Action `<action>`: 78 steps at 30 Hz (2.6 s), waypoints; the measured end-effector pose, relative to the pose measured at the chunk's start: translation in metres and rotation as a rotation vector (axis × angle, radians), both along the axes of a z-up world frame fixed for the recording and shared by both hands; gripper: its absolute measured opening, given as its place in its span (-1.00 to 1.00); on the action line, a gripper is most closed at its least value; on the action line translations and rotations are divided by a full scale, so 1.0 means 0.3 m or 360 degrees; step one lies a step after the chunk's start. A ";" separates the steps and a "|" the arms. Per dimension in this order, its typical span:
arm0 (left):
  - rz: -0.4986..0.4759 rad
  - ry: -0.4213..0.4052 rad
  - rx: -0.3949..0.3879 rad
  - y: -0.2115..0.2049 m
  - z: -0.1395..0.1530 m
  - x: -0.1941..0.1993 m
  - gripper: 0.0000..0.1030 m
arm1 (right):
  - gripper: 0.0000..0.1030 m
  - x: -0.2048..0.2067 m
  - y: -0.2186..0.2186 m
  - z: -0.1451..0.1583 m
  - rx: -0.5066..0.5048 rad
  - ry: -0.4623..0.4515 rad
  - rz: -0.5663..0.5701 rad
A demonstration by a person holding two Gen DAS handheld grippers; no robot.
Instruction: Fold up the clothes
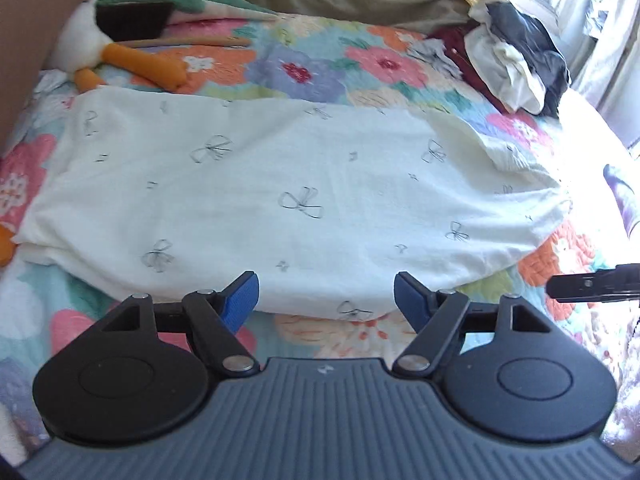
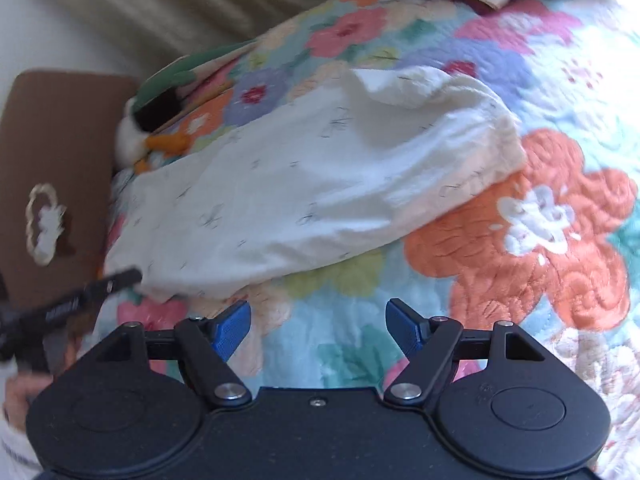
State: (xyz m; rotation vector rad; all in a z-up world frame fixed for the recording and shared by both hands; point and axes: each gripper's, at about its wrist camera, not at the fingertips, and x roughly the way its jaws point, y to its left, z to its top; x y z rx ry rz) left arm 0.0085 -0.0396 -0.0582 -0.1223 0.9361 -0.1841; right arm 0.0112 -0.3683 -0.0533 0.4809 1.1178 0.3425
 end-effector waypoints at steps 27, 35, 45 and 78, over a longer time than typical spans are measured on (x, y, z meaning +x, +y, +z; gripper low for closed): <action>-0.0020 0.0228 0.0098 0.010 -0.198 0.142 0.50 | 0.50 0.010 -0.009 -0.094 -0.0059 -0.0208 -0.0316; 0.0018 0.0275 0.0043 0.027 -0.210 0.153 0.53 | 0.63 0.127 -0.017 -0.187 0.0150 -0.0243 -0.0505; 0.0010 0.0298 -0.0037 0.059 -0.217 0.160 0.56 | -0.76 0.121 0.002 -0.152 -0.0141 -0.0490 -0.0653; 0.0465 -0.0041 -0.0707 0.502 -0.075 0.105 0.55 | -0.88 0.045 0.817 0.046 -0.0053 -0.0948 0.0055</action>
